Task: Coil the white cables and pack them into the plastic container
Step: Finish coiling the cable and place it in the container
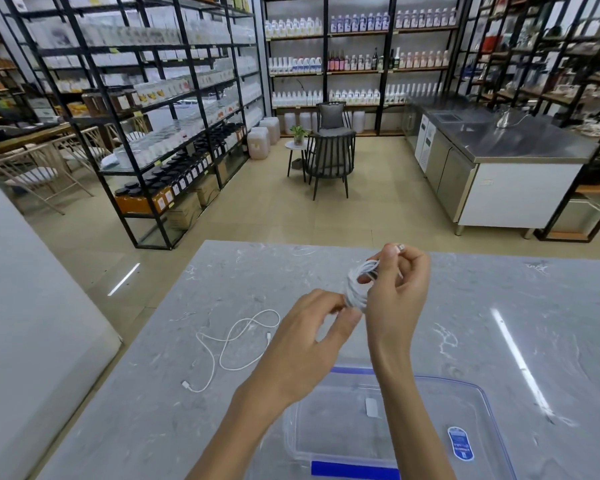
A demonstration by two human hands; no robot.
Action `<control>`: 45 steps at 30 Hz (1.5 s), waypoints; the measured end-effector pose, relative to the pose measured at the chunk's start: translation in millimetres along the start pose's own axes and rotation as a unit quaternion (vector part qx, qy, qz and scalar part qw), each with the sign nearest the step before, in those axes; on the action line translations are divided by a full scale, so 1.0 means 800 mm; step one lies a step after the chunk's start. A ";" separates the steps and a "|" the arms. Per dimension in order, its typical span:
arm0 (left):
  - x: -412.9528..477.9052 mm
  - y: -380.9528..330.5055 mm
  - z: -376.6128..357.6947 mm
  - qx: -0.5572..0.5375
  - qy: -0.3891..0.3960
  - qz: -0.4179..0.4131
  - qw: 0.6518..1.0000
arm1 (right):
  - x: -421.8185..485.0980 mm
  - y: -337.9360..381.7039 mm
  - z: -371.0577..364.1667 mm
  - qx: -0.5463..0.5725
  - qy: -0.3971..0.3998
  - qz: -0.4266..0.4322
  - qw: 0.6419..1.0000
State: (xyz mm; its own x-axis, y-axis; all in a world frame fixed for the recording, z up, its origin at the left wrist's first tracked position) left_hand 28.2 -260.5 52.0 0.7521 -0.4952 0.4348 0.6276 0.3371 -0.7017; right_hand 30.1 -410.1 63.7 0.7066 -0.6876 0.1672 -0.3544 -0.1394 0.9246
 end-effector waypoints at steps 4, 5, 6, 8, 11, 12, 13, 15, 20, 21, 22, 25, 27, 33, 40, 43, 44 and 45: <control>-0.012 0.014 0.017 -0.055 -0.139 0.035 0.988 | -0.023 -0.030 -0.019 0.014 0.067 -0.062 0.996; -0.016 0.023 0.020 -0.071 -0.161 0.052 0.983 | -0.026 -0.038 -0.023 0.019 0.090 -0.085 0.992; -0.021 0.033 0.024 -0.090 -0.174 0.071 0.978 | -0.029 -0.046 -0.028 0.025 0.122 -0.109 0.986; -0.028 0.052 0.032 -0.131 -0.177 0.108 0.970 | -0.034 -0.064 -0.038 0.039 0.205 -0.173 0.963; -0.037 0.073 0.044 -0.176 -0.170 0.141 0.959 | -0.049 -0.087 -0.043 0.024 0.303 -0.257 0.918; -0.040 0.077 0.046 -0.194 -0.168 0.146 0.955 | -0.051 -0.092 -0.041 0.003 0.311 -0.262 0.914; -0.042 0.081 0.046 -0.217 -0.164 0.151 0.951 | -0.051 -0.094 -0.037 -0.020 0.312 -0.261 0.913; -0.048 0.090 0.045 -0.252 -0.157 0.163 0.941 | -0.054 -0.099 -0.035 -0.058 0.322 -0.257 0.909; -0.057 0.106 0.035 -0.297 -0.123 0.183 0.929 | -0.070 -0.124 -0.038 -0.117 0.401 -0.313 0.853; -0.060 0.110 0.031 -0.302 -0.121 0.193 0.926 | -0.076 -0.130 -0.038 -0.107 0.415 -0.339 0.837; -0.064 0.116 0.028 -0.302 -0.118 0.202 0.924 | -0.082 -0.136 -0.035 -0.100 0.423 -0.364 0.823; -0.075 0.129 0.011 -0.309 -0.091 0.216 0.922 | -0.091 -0.154 -0.023 -0.169 0.439 -0.370 0.801; -0.082 0.139 -0.002 -0.317 -0.078 0.231 0.916 | -0.093 -0.168 -0.015 -0.200 0.432 -0.369 0.798; -0.110 0.189 -0.050 -0.213 -0.052 0.283 0.934 | -0.080 -0.219 0.025 -0.292 0.358 -0.345 0.817; -0.163 0.288 -0.104 -0.040 -0.018 0.374 0.926 | -0.057 -0.340 0.108 -0.376 0.230 -0.384 0.811; -0.191 0.315 -0.132 -0.032 0.049 0.411 0.910 | -0.067 -0.392 0.126 -0.404 0.199 -0.414 0.791; -0.197 0.321 -0.137 -0.034 0.058 0.412 0.909 | -0.073 -0.407 0.126 -0.412 0.195 -0.426 0.782; -0.200 0.326 -0.141 -0.035 0.059 0.411 0.909 | -0.078 -0.421 0.124 -0.417 0.198 -0.434 0.774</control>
State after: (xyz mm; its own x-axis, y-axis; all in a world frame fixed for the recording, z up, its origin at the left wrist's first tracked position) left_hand 48.6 -183.4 -264.1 0.9321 -0.1820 -0.3131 -0.1542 0.5828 -0.7978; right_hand 44.8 -391.1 -291.7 0.6470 -0.2977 -0.7020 0.7610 0.1954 0.6186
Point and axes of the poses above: each hand's wrist, its own x-axis towards the middle knuckle, its own z-axis out of the back of the hand, y = z × x, the point moved 10 cm from there along x, towards the middle knuckle, and after that the axes turned 11 degrees about -z, right-handed, at the moved point
